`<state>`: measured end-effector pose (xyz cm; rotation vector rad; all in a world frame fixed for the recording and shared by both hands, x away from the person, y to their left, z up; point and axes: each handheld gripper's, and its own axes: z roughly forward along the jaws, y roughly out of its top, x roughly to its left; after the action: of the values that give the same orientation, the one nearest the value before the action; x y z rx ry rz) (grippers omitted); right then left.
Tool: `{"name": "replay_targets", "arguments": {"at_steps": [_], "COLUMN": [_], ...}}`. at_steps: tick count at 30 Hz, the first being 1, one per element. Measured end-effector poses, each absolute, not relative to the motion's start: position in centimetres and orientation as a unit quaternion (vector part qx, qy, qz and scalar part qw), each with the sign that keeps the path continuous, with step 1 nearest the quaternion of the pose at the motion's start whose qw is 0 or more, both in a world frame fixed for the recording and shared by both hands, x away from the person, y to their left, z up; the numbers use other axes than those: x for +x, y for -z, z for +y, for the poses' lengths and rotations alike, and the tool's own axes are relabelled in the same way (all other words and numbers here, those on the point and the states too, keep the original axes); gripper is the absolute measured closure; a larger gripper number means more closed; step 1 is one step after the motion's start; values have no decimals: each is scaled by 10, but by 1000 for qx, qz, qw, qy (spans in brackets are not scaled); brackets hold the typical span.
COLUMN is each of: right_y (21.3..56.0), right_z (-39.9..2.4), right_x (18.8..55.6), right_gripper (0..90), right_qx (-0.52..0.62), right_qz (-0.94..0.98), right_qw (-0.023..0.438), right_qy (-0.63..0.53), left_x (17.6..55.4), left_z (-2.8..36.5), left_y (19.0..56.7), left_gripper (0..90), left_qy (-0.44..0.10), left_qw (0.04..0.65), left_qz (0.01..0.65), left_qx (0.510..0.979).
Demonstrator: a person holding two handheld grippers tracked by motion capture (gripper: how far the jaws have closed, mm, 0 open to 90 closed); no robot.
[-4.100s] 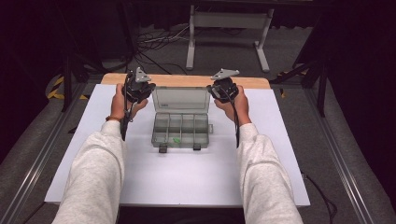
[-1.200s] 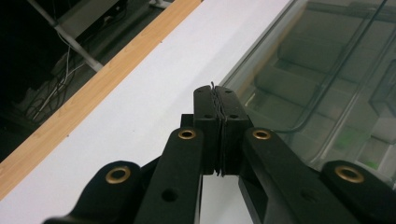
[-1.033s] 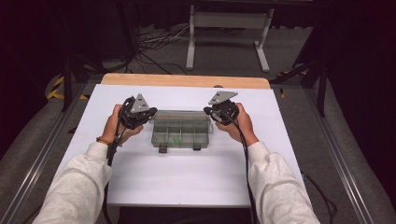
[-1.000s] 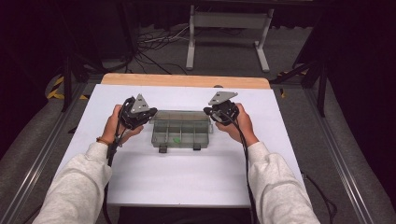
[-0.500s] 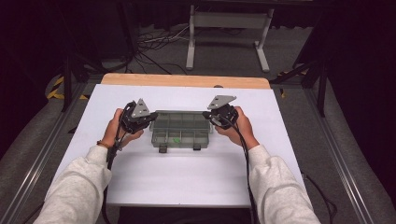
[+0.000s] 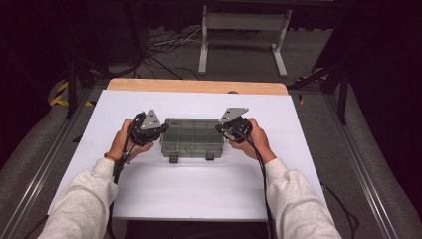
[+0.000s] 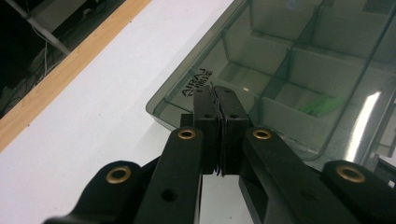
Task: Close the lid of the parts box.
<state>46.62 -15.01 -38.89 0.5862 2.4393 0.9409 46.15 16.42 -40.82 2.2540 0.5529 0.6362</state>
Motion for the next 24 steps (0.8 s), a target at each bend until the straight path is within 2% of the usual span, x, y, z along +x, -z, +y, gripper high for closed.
{"name": "replay_targets", "arguments": {"at_steps": [24], "right_y": [403], "right_z": [-150], "right_x": [448], "right_gripper": [900], "right_qx": [202], "right_qz": [891], "right_qw": [215], "right_qy": [-344], "left_x": [449], "left_z": [162], "left_y": [417], "left_gripper": [880], "left_qy": [-238], "left_qw": [359], "left_qz": [192], "left_qx": [882]}}
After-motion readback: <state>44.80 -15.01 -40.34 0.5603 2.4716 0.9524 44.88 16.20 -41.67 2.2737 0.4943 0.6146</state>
